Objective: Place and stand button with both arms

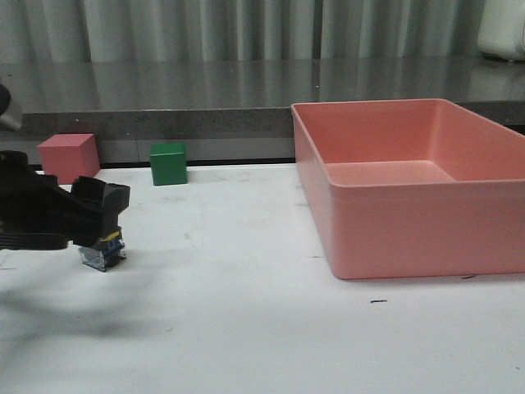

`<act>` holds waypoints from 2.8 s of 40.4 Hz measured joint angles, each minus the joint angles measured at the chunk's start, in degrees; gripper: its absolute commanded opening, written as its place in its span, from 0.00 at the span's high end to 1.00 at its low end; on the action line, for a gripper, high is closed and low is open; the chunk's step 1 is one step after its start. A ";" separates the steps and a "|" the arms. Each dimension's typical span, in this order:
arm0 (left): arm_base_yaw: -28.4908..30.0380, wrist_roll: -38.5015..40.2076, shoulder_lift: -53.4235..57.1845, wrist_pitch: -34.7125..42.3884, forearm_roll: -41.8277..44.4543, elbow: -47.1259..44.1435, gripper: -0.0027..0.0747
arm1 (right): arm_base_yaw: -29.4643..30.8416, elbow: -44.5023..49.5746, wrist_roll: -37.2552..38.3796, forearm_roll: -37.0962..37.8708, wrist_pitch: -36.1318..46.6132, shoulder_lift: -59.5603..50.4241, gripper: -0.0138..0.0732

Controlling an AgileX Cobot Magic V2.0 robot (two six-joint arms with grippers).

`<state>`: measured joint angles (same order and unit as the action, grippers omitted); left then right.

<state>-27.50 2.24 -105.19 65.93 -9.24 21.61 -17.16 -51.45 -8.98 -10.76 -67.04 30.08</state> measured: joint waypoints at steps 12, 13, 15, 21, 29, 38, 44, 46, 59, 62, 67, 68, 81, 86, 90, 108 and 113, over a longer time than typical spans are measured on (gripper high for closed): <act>0.00 0.00 14.41 -1.54 0.00 -4.42 0.23 | 0.00 0.00 0.00 0.00 0.00 0.00 0.32; 0.00 0.00 15.91 -3.33 0.00 -4.54 0.23 | 0.00 0.00 0.00 0.00 0.00 0.00 0.32; 0.00 0.00 19.55 -7.64 0.00 -4.54 0.23 | 0.00 0.00 0.00 0.00 0.00 0.00 0.32; 0.00 0.00 31.54 -25.82 0.69 -3.57 0.23 | 0.00 0.00 0.00 0.00 0.00 0.00 0.32; 0.00 0.00 46.19 -61.91 2.22 5.27 0.23 | 0.00 0.00 0.00 0.00 0.00 0.00 0.32; 0.00 0.00 56.85 -92.04 4.61 16.75 0.23 | 0.00 0.00 0.00 0.00 0.00 0.00 0.32; 0.00 0.00 60.98 -104.66 6.05 20.90 0.23 | 0.00 0.00 0.00 0.00 0.00 0.00 0.32; 0.00 0.16 62.00 -107.99 6.42 21.65 0.23 | 0.00 0.00 0.00 0.00 0.00 0.00 0.32; 0.00 11.88 64.93 -119.97 17.64 23.31 0.23 | 0.00 0.00 0.00 0.00 0.00 0.00 0.32; 0.00 12.47 64.93 -120.23 18.08 23.31 0.24 | 0.00 0.00 0.00 0.00 0.00 0.00 0.34; 0.00 12.69 64.93 -120.36 18.23 23.31 0.40 | 0.00 0.00 0.00 0.00 0.00 0.00 0.55; 0.00 12.74 64.93 -120.36 18.23 23.31 0.44 | 0.00 0.00 0.00 0.00 0.00 0.00 0.60; 0.00 12.83 64.93 -120.36 18.23 23.31 0.99 | 0.00 0.00 0.00 0.00 0.00 0.00 0.92; 0.00 12.83 64.93 -119.85 18.27 23.31 0.99 | 0.00 0.00 0.00 0.00 0.33 0.00 0.92; 0.00 12.83 64.93 -119.62 18.36 23.31 0.99 | 0.00 0.00 0.00 0.00 0.33 0.00 0.92; 0.00 12.83 64.93 -119.51 18.36 23.31 0.99 | 0.00 0.00 0.00 0.00 0.37 0.00 0.92; 0.81 12.83 66.84 -117.23 18.28 21.92 0.99 | 0.00 0.00 0.00 -0.09 0.37 0.00 0.92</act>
<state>-26.69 15.08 -38.35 -51.30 9.05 43.53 -17.16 -51.45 -8.98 -10.85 -66.67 30.08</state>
